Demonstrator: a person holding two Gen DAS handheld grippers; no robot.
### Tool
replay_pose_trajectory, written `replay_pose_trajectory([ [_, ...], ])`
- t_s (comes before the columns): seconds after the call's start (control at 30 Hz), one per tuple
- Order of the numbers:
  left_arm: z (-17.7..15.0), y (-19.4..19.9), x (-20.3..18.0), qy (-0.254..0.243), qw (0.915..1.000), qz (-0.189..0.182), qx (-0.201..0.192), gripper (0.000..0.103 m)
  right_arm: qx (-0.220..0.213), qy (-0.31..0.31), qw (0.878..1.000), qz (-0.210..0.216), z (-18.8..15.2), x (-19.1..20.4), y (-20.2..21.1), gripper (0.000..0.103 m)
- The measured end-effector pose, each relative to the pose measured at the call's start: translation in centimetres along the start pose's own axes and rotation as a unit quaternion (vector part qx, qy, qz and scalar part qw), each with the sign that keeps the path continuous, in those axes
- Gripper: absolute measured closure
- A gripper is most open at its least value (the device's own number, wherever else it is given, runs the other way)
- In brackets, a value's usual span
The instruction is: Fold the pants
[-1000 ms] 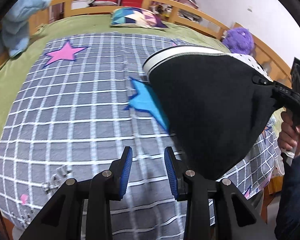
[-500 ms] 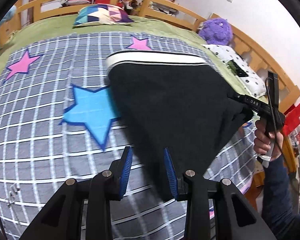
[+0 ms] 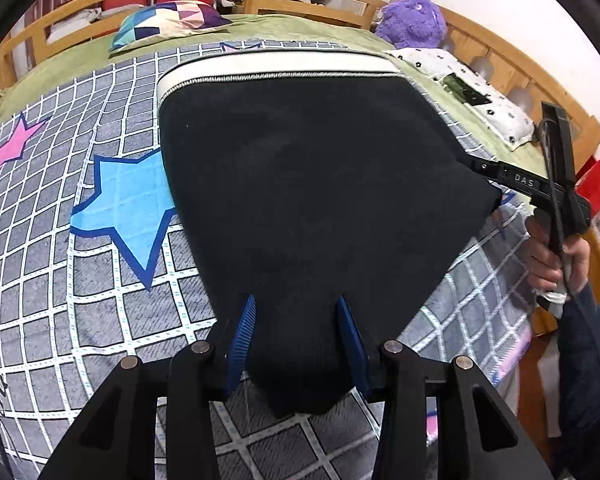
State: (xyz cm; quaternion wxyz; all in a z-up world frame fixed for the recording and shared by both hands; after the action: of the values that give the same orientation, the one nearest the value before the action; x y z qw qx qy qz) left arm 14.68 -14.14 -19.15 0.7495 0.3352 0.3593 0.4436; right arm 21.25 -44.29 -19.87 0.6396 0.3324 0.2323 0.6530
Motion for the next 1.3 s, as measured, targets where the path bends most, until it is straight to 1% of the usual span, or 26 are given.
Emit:
replay_pose_trajectory([
  [0.03, 0.4, 0.4, 0.4, 0.008, 0.9999, -0.007, -0.001, 0.062, -0.001, 0.004, 1.0, 0.0, 0.4, 0.2, 0.3, 0.056],
  [0.07, 0.8, 0.7, 0.9, 0.015, 0.9999, -0.007, -0.004, 0.062, -0.007, 0.008, 1.0, 0.0, 1.0, 0.3, 0.6, 0.056],
  [0.13, 1.9, 0.8, 2.0, 0.036, 0.9993, -0.003, -0.004, 0.063, -0.021, 0.019, 1.0, 0.005, 2.4, 0.8, 0.9, 0.053],
  [0.17, 2.6, 0.6, 2.5, 0.05, 0.9986, -0.013, -0.002, 0.064, -0.015, 0.027, 0.999, 0.013, 3.2, 1.1, 0.5, 0.049],
  [0.23, 3.5, 0.1, 3.4, 0.079, 0.9963, -0.032, 0.004, 0.064, 0.006, 0.038, 0.999, 0.031, 4.6, 1.6, -1.1, 0.048],
  [0.3, 4.2, -0.6, 4.2, 0.104, 0.9937, -0.04, 0.003, 0.064, 0.037, 0.044, 0.998, 0.04, 5.5, 1.8, -3.2, 0.048],
  [0.33, 4.8, -1.0, 4.6, 0.111, 0.9931, -0.039, -0.002, 0.064, 0.057, 0.046, 0.996, 0.041, 6.0, 1.7, -4.5, 0.046],
  [0.37, 5.0, -1.5, 4.8, 0.114, 0.9928, -0.036, -0.006, 0.063, 0.065, 0.04, 0.996, 0.049, 6.3, 1.5, -5.4, 0.041],
  [0.43, 5.5, -2.7, 5.6, 0.124, 0.9916, -0.038, -0.007, 0.062, 0.081, 0.023, 0.994, 0.066, 6.6, 0.7, -6.7, 0.039],
  [0.53, 5.4, -4.5, 6.5, 0.148, 0.9866, -0.069, 0.002, 0.058, 0.097, 0.021, 0.992, 0.082, 6.5, 0.3, -7.9, 0.039],
  [0.57, 5.2, -5.0, 6.7, 0.152, 0.9856, -0.075, 0.003, 0.058, 0.098, 0.022, 0.991, 0.084, 6.4, 0.4, -8.0, 0.039],
  [0.63, 5.1, -5.6, 6.7, 0.145, 0.9857, -0.085, -0.004, 0.053, 0.101, 0.02, 0.991, 0.091, 6.4, 0.4, -8.5, 0.039],
  [0.7, 4.9, -5.6, 6.8, 0.137, 0.9868, -0.084, -0.017, 0.052, 0.108, 0.002, 0.988, 0.113, 6.5, 0.0, -9.3, 0.039],
  [0.77, 4.6, -5.2, 7.4, 0.148, 0.9854, -0.08, -0.027, 0.052, 0.118, -0.035, 0.98, 0.155, 6.2, -0.6, -10.4, 0.036],
  [0.8, 4.3, -4.7, 7.7, 0.153, 0.9847, -0.077, -0.03, 0.052, 0.12, -0.044, 0.979, 0.161, 6.1, -0.7, -10.6, 0.035],
  [0.87, 3.7, -3.8, 8.1, 0.149, 0.9873, -0.042, -0.037, 0.052, 0.118, -0.039, 0.979, 0.16, 5.9, -0.6, -10.4, 0.035],
  [0.9, 3.5, -3.3, 8.6, 0.155, 0.9863, -0.033, -0.044, 0.052, 0.117, -0.031, 0.981, 0.154, 6.0, -0.4, -10.1, 0.033],
  [0.93, 3.3, -3.2, 9.0, 0.162, 0.9849, -0.045, -0.044, 0.052, 0.118, -0.021, 0.982, 0.144, 6.2, -0.2, -9.9, 0.032],
  [1.0, 3.5, -4.2, 9.3, 0.17, 0.9832, -0.063, -0.02, 0.05, 0.122, -0.007, 0.984, 0.13, 6.5, 0.0, -9.6, 0.026],
  [1.03, 3.7, -4.7, 9.4, 0.178, 0.981, -0.077, -0.01, 0.047, 0.124, 0.0, 0.984, 0.124, 6.6, 0.0, -9.5, 0.025],
  [1.07, 3.9, -5.0, 9.4, 0.182, 0.9797, -0.084, -0.011, 0.044, 0.129, 0.006, 0.984, 0.12, 6.6, 0.0, -9.4, 0.024],
  [1.2, 4.9, -6.6, 9.2, 0.182, 0.9771, -0.109, -0.011, 0.036, 0.131, -0.005, 0.983, 0.127, 6.0, -0.5, -9.3, 0.024],
  [1.27, 5.3, -7.3, 8.9, 0.194, 0.9735, -0.12, -0.018, 0.035, 0.131, -0.014, 0.981, 0.139, 5.7, -0.1, -9.7, 0.024],
  [1.3, 5.6, -7.6, 8.7, 0.199, 0.9718, -0.124, -0.022, 0.035, 0.137, -0.02, 0.979, 0.151, 5.5, 0.3, -10.3, 0.021],
])
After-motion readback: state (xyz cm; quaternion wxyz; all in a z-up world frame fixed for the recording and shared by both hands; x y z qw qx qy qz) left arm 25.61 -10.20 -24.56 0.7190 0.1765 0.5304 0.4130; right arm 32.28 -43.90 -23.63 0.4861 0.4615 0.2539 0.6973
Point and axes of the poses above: each gripper's, at about its wrist camera, not at the fingertips, and y roughly against the way its jaws point, x to its left, z to its top, the point moved 4 cm from there along -y, roughly the way its jaws point, and after that the axes turned 4 degrees about y, right-handed, at the moved point
